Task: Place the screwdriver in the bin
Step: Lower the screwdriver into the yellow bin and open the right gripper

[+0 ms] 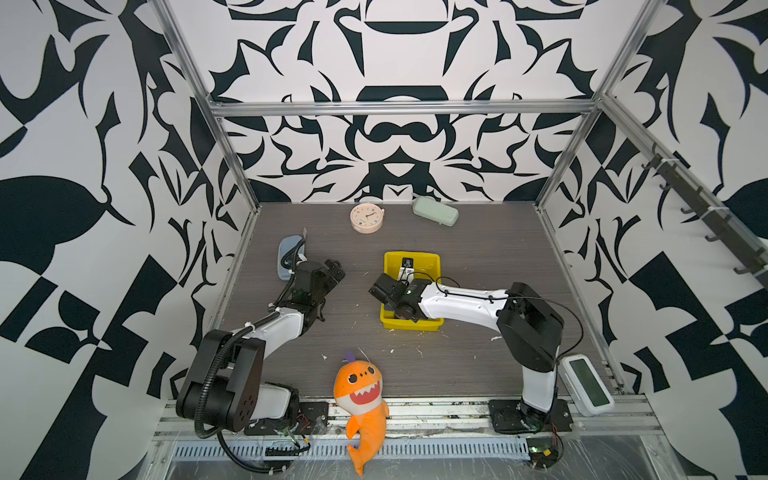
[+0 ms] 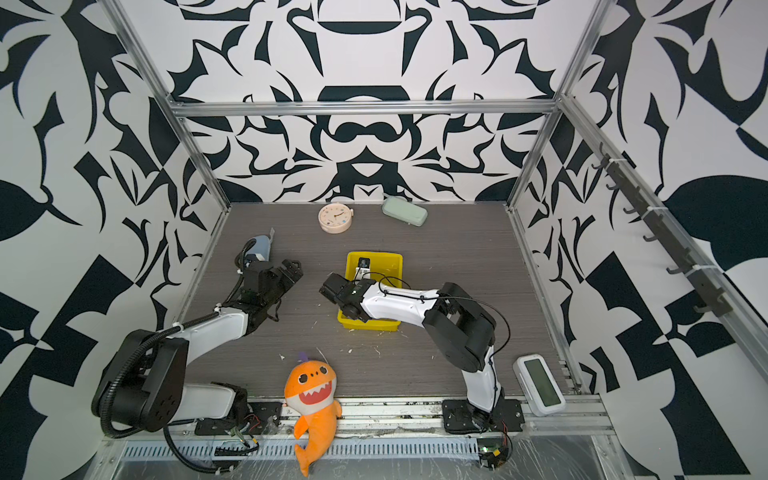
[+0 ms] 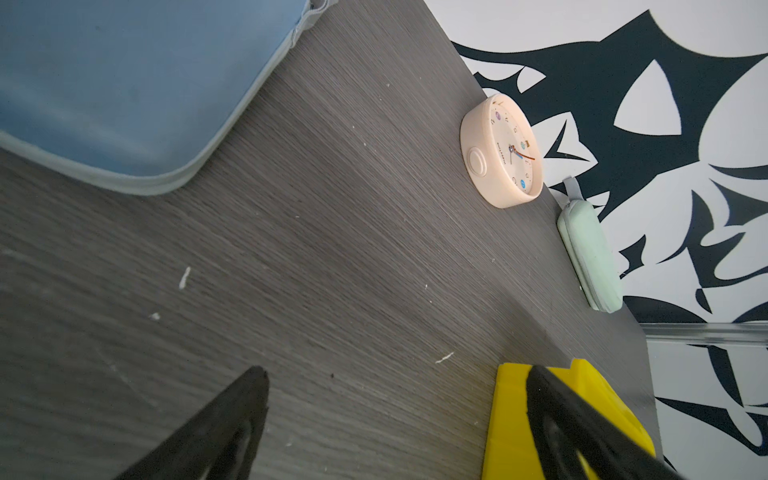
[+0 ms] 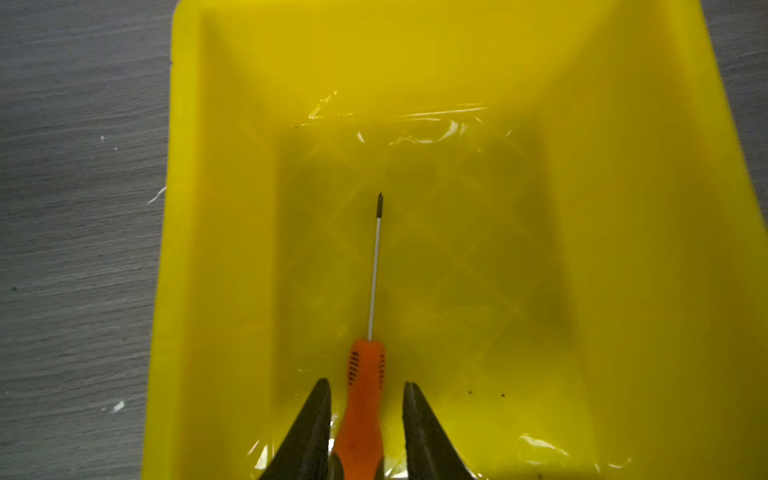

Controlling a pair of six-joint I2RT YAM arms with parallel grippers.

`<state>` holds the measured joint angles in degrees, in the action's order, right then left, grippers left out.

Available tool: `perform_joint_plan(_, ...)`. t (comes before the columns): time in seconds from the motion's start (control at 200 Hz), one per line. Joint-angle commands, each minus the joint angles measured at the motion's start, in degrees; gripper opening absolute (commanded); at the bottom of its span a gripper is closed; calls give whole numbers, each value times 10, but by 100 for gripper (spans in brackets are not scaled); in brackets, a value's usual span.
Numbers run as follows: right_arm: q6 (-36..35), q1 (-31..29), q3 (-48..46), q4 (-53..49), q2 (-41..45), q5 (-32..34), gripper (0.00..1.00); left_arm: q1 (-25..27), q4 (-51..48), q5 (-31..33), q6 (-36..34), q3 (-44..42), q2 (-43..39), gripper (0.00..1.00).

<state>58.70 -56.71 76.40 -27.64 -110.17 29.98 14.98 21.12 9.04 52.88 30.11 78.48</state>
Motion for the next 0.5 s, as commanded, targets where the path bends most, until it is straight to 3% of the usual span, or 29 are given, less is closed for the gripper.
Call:
perform_joint_plan(0.0,-17,0,13,-21,23,15,36,-4,-9,-3,1,17,5,99)
perform_joint_plan(0.33,-59,1,35,-43,60,48,36,-5,-30,-8,-5,30,9,100)
perform_joint_plan(0.495,-77,57,46,-89,113,82,36,-6,-36,-13,-8,36,12,100)
